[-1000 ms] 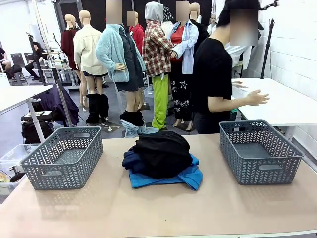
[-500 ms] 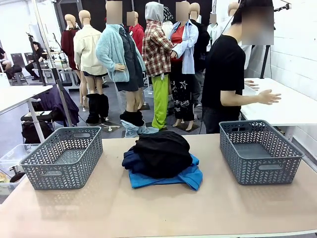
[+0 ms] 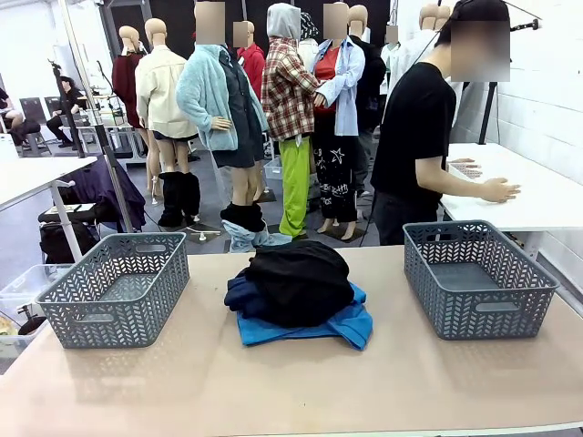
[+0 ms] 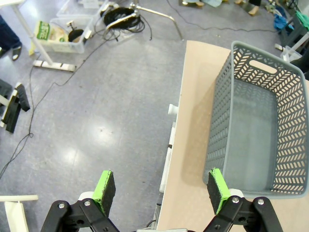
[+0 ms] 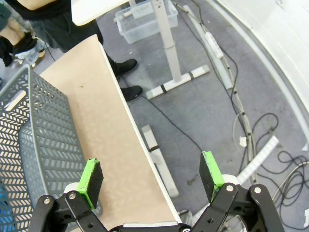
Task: Sort the tops and bottoms.
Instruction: Lift clothes from the center of the table with your left hand.
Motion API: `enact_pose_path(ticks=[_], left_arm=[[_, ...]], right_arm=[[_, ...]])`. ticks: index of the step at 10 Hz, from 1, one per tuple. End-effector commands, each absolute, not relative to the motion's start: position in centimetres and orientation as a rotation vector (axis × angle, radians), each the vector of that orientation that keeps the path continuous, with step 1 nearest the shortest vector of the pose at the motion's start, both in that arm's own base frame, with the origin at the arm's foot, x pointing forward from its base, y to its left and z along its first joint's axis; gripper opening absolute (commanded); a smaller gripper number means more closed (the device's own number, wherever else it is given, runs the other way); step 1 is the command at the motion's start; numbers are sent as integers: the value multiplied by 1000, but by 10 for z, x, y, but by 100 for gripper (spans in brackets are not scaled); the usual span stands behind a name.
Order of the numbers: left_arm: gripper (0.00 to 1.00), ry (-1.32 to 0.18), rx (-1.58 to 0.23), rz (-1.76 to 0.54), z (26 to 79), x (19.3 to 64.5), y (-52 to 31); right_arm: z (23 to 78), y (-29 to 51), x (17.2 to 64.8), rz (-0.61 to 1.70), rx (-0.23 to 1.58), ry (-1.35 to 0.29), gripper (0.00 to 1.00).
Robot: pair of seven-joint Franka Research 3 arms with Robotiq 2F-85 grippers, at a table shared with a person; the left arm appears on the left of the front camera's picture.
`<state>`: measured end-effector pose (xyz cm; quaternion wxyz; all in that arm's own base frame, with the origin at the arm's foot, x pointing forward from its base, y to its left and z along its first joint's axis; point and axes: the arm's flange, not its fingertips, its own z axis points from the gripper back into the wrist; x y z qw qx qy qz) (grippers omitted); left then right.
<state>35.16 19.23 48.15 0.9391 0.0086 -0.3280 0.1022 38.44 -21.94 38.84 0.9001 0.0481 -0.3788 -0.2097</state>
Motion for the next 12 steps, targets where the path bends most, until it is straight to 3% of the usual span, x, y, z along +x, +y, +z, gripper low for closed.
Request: enact_pose_path(ticks=[1, 12], left_arm=[[100, -668, 17, 223, 481, 351, 192], [100, -668, 17, 223, 481, 351, 192]], right_arm=[[393, -217, 384, -439, 92, -777, 100], [393, -217, 384, -439, 92, -777, 100]])
